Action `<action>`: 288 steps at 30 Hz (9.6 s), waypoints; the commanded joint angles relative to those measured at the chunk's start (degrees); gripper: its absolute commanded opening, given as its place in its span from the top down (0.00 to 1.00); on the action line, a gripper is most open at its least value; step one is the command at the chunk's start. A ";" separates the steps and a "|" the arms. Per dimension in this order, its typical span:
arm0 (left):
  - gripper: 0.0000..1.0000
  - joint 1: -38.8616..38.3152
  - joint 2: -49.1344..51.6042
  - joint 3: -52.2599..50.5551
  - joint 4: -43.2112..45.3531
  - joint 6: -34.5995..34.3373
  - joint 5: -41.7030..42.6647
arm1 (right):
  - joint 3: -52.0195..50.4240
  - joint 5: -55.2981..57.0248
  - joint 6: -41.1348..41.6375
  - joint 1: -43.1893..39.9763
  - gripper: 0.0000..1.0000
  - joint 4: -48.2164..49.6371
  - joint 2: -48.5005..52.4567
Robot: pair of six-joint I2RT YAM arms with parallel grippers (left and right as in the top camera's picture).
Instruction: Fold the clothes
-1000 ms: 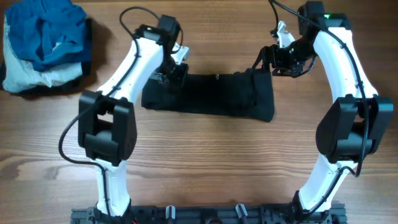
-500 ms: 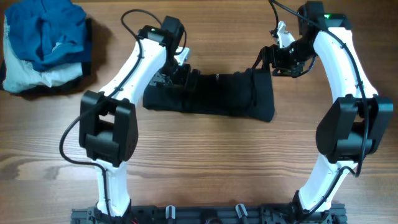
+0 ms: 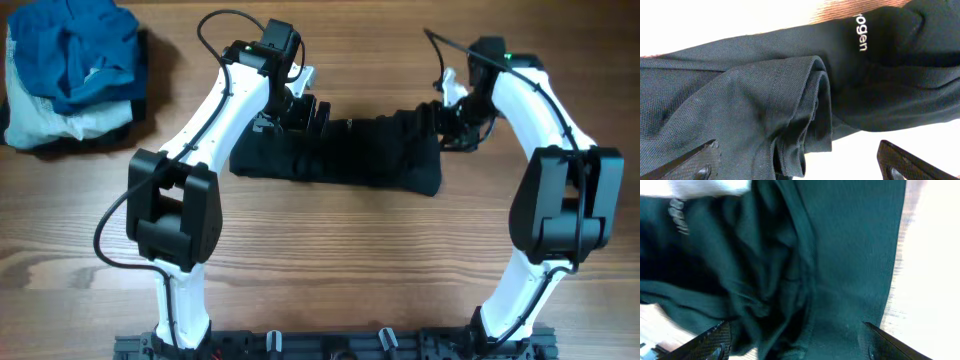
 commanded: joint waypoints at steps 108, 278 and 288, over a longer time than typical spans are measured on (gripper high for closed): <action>0.00 23.56 -29.22 0.26 -0.76 -1.42 -1.73 | -3.32 -19.58 24.09 40.59 0.00 73.18 2.14; 0.96 45.88 -11.89 -3.02 93.70 -67.69 -19.23 | 24.39 4.63 11.69 5.95 0.00 -0.66 5.77; 0.96 45.79 4.11 16.39 65.53 -66.99 -1.29 | 24.39 4.42 11.52 6.38 0.01 -1.60 5.77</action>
